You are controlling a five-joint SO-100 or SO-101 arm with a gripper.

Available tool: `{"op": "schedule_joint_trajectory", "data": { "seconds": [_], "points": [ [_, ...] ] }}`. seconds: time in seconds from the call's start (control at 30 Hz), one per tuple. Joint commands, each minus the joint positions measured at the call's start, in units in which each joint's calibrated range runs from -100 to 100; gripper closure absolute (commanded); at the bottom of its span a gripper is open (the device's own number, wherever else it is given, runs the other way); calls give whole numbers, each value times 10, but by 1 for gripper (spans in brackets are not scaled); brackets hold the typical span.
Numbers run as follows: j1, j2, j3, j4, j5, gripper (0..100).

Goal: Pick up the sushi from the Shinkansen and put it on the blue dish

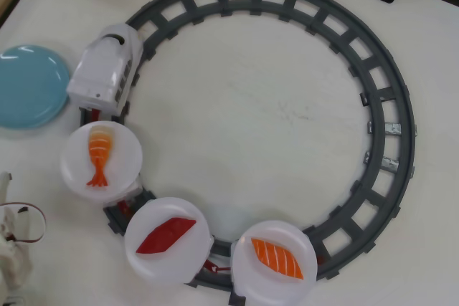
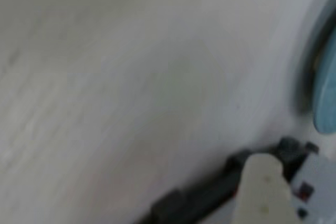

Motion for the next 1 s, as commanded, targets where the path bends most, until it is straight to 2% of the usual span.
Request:
{"op": "schedule_joint_trajectory", "data": {
  "seconds": [0.0,0.2,0.3,0.5,0.67,0.83,0.97],
  "points": [
    [87,28,-99,-27,71,76],
    [212,244,-307,-103,180,76],
    [237,383,-444,-113,206,76],
    [209,619,-675,-103,204,76],
    [167,749,-775,-7,207,76],
    [130,846,-864,79,269,76],
    [133,914,-935,106,294,76]
  ]
}}
